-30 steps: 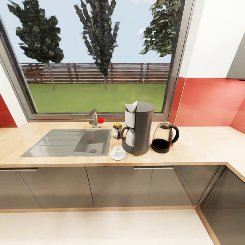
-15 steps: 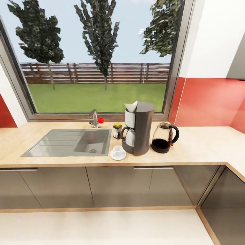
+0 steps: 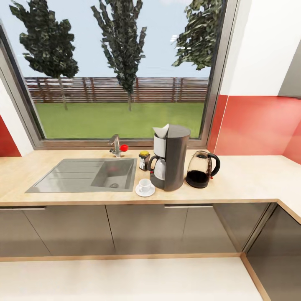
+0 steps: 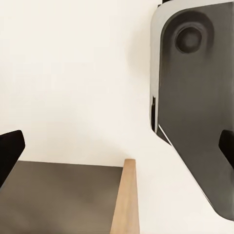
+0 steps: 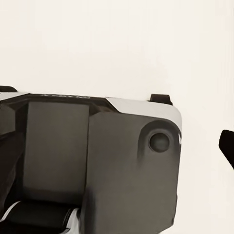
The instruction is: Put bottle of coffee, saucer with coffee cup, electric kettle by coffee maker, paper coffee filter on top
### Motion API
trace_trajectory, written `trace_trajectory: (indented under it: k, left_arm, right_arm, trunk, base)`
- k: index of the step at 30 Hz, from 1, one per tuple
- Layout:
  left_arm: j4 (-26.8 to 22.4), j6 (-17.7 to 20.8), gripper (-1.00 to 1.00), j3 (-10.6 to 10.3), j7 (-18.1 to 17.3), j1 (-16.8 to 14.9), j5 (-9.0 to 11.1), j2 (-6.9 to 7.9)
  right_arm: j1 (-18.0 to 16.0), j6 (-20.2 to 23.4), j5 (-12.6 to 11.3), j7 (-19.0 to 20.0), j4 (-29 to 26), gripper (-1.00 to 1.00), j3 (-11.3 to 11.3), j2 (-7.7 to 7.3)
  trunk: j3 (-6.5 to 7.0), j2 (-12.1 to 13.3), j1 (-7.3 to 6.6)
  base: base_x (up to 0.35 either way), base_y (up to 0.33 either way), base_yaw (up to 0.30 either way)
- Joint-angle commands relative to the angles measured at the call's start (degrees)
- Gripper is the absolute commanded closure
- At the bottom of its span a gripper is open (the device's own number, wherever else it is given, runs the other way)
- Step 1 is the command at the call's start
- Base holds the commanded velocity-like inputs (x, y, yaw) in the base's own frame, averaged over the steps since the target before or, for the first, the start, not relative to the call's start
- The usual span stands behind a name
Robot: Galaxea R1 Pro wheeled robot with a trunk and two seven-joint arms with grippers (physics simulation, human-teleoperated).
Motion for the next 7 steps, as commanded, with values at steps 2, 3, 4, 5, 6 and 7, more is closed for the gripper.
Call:
trace_trajectory:
  k: [2,3,4,5,6,7]
  left_arm:
    - [-0.1,0.5,-1.0,-0.5,0.3,0.0,0.1,0.04]
    - [0.9,0.4,-1.0,-0.5,0.2,0.0,0.1,0.04]
    - [1.4,0.4,-1.0,-0.5,0.2,0.0,0.1,0.04]
    - [1.9,0.3,-1.0,-0.5,0.2,0.0,0.1,0.04]
    - [2.4,0.3,-1.0,-0.5,0.1,0.0,0.1,0.04]
    - [2.6,0.3,-1.0,-0.5,0.1,0.0,0.0,0.04]
  right_arm:
    - [-0.1,-0.3,-0.6,0.1,0.1,-1.0,0.5,-0.03]
    - [-0.1,-0.4,-0.6,0.1,0.1,-1.0,0.5,-0.02]
    - [-0.1,-0.4,-0.6,0.1,0.1,-1.0,0.5,-0.02]
    - [-0.1,-0.4,-0.6,0.1,0.0,-1.0,0.5,-0.02]
    - [-0.1,-0.4,-0.6,0.1,0.0,-1.0,0.5,-0.01]
    - [-0.1,-0.4,-0.6,0.1,0.0,-1.0,0.5,-0.01]
  trunk:
    - [-0.13,-0.1,0.03]
    - [-0.13,-0.1,0.03]
    - [-0.13,-0.1,0.03]
    - [-0.13,-0.1,0.03]
    - [-0.13,-0.1,0.03]
    - [-0.13,-0.1,0.03]
  base:
    - [0.0,0.0,0.0]
    - [0.0,0.0,0.0]
    - [0.0,0.0,0.0]
    - [0.0,0.0,0.0]
    - [0.0,0.0,0.0]
    - [0.0,0.0,0.0]
